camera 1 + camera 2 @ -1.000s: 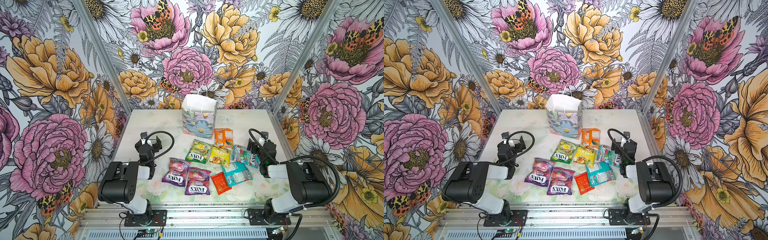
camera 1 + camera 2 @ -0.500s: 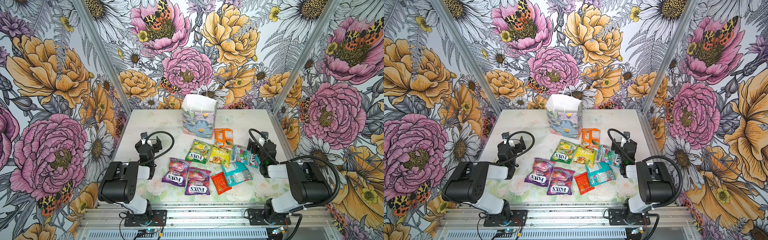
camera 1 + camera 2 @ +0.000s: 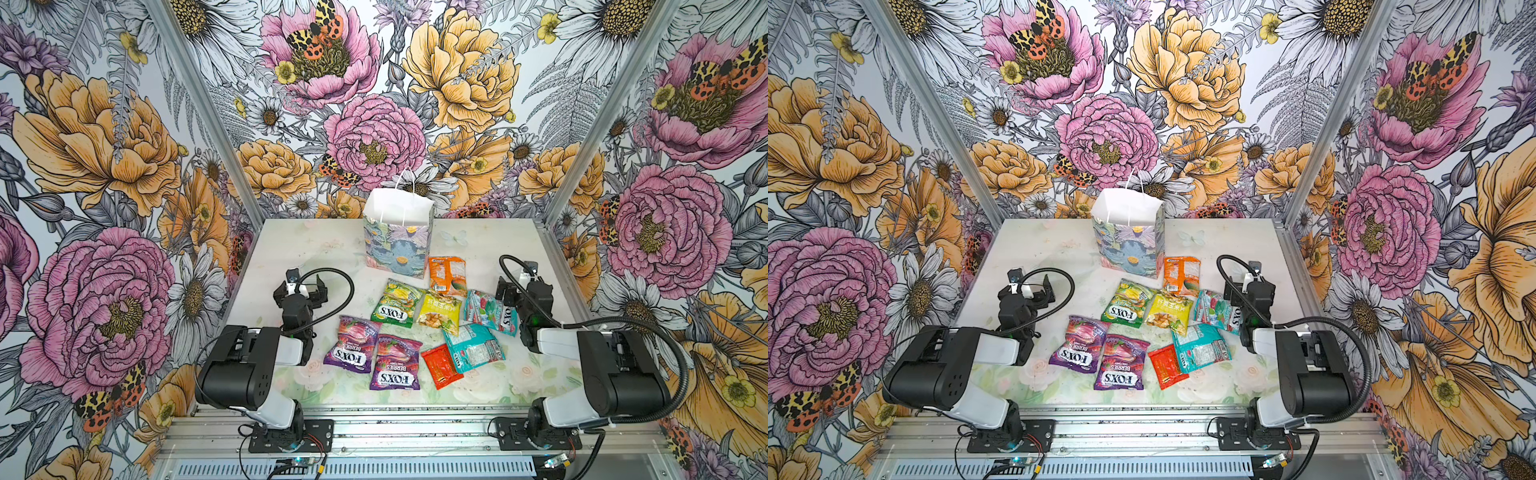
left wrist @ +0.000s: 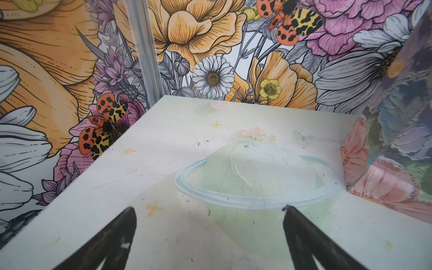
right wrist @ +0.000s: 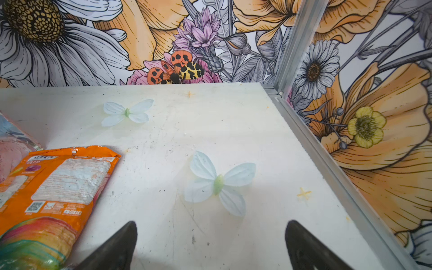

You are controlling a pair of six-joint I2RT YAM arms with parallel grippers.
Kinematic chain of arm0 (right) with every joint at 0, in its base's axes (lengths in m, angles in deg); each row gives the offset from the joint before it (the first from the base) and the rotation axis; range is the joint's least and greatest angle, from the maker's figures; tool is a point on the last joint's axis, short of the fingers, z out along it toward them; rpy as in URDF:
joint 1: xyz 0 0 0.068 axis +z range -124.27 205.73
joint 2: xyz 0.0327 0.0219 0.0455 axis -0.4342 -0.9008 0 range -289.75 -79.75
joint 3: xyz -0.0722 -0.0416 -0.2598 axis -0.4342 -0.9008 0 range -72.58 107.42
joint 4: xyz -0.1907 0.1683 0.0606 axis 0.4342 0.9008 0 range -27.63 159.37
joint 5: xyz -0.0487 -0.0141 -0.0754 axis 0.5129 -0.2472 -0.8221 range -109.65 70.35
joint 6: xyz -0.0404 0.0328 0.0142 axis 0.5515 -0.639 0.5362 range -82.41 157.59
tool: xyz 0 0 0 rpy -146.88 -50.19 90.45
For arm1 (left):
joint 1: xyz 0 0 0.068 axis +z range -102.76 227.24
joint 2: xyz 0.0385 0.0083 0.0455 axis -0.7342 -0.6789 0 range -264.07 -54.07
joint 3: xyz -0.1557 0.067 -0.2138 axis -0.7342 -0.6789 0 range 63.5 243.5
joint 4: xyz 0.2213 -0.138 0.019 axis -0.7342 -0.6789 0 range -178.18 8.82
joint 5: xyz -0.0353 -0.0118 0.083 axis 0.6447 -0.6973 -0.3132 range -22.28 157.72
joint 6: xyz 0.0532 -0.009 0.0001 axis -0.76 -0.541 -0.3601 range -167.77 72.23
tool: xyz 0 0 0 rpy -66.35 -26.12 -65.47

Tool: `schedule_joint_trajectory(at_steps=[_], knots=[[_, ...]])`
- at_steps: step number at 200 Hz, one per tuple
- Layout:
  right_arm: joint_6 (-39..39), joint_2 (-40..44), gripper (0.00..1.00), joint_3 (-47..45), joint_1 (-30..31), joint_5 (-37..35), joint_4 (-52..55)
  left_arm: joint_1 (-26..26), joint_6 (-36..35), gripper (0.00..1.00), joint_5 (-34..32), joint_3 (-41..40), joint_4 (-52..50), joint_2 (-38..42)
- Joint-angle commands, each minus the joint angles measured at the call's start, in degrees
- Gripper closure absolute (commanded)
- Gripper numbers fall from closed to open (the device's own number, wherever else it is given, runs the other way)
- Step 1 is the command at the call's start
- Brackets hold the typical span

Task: Place the snacks into the paper bag
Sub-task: Move the paper bag to the top-center of the table.

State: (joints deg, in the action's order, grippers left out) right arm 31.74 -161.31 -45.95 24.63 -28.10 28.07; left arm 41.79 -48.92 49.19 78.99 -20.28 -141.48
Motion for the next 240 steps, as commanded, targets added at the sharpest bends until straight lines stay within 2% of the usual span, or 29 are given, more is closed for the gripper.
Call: schedule_joint_trajectory(at_steps=[1, 16, 28, 38, 50, 60, 82, 91, 109, 133, 177, 240], knots=[[-6.63, 7.18, 0.0, 8.55, 0.14, -3.44, 15.21, -2.83, -3.22, 0.01, -9.02, -0.63, 2.62, 5.15], [-13.89, 9.95, 0.0, 10.55, 0.12, -1.47, 16.55, -4.06, -3.52, 0.01, -9.96, 4.59, -14.02, 12.62], [-24.99, 11.93, 0.0, 11.73, -0.81, -2.53, 20.47, -3.23, 2.89, 0.01, -10.08, 10.87, -29.83, 18.18], [-24.58, 12.15, 0.0, 11.63, -1.78, 2.66, 19.06, -1.21, 9.11, 0.01, -6.07, 15.27, -39.93, 21.61], [-23.65, 11.47, 0.04, 11.75, -1.59, 6.06, 17.28, 0.15, 17.9, 0.01, -3.24, 17.79, -44.52, 25.33], [-24.19, 10.46, 0.07, 13.92, -1.23, 8.52, 19.21, 0.61, 21.32, 0.01, -0.31, 18.07, -45.5, 28.6], [-24.28, 6.83, 0.12, 21.5, -0.37, 13.59, 29.08, 2.61, 24.89, 0.01, 5.97, 15.28, -40.59, 33.17], [-24.14, 5.26, 0.13, 24.15, 0.44, 15.43, 32.16, 5.05, 28.48, 0.01, 11.36, 16.13, -42.98, 34.07], [-23.23, 1.85, 0.15, 28.32, 2.84, 16.97, 36.43, 8.59, 35.33, 0.01, 17.85, 19.79, -49.96, 33.75], [-22.63, -3.03, 0.16, 32.66, 6.2, 18.93, 38.72, 9.64, 38.0, 0.01, 23.82, 25.37, -58.13, 31.76], [-23.18, -14.42, 0.19, 43.82, 12.12, 21.82, 42.08, 8.72, 44.2, 0.04, 28.32, 28.68, -60.64, 30.61], [-21.95, -25.81, 0.21, 56.05, 17.73, 22.12, 45.44, 6.52, 45.97, 0.04, 29.23, 29.41, -62.22, 31.14]])
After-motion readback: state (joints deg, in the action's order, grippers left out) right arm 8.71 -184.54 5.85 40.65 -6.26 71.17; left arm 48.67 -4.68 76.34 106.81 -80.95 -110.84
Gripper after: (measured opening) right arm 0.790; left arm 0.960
